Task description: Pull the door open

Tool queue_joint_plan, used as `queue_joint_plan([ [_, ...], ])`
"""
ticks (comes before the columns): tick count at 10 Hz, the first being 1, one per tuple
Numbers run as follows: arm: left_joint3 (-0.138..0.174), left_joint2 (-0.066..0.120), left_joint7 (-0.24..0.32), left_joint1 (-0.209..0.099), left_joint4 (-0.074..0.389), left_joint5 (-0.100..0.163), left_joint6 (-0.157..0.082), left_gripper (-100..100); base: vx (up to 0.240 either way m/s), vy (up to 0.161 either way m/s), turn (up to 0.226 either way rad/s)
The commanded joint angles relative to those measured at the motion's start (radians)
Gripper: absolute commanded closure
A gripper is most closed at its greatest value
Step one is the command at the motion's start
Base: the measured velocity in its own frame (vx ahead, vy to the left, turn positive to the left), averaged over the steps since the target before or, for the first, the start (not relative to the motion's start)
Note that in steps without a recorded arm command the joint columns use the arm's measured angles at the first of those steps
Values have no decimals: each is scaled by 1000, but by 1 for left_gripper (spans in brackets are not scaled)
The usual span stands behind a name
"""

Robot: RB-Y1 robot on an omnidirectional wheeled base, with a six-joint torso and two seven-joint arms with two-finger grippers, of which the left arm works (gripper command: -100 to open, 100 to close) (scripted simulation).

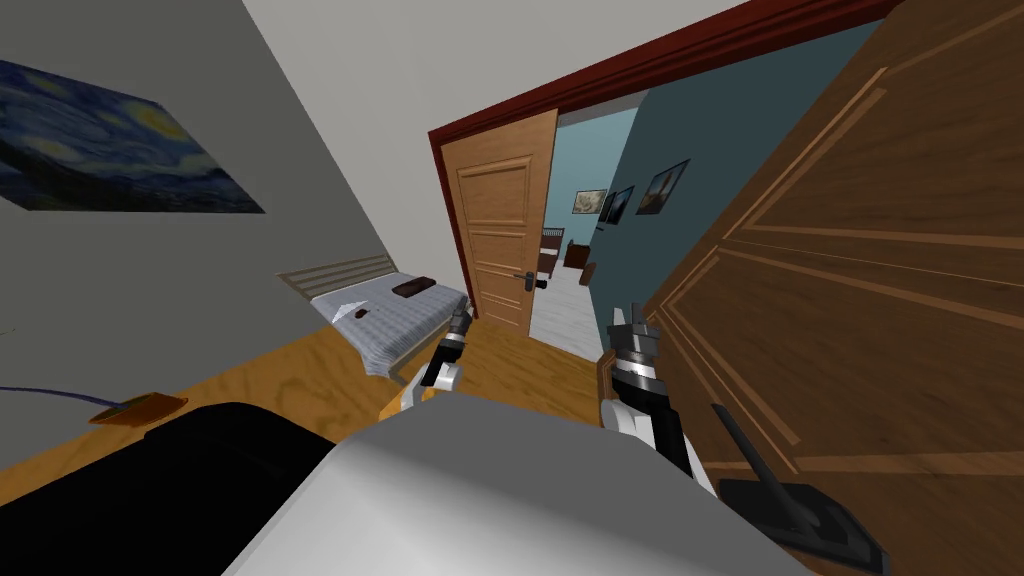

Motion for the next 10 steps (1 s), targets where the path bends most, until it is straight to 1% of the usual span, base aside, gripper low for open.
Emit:
queue_joint_plan([
  [1, 2, 17, 16, -20, 41, 7, 0, -100, 102, -45, -134],
  [7, 6, 81, 71, -90, 202, 32, -7, -100, 106, -32, -119],
  [8, 6, 81, 71, -90, 202, 32, -7, -100, 79, -17, -43],
  [10, 8, 102, 90, -113, 257, 41, -9, -100, 79, -14, -109],
])
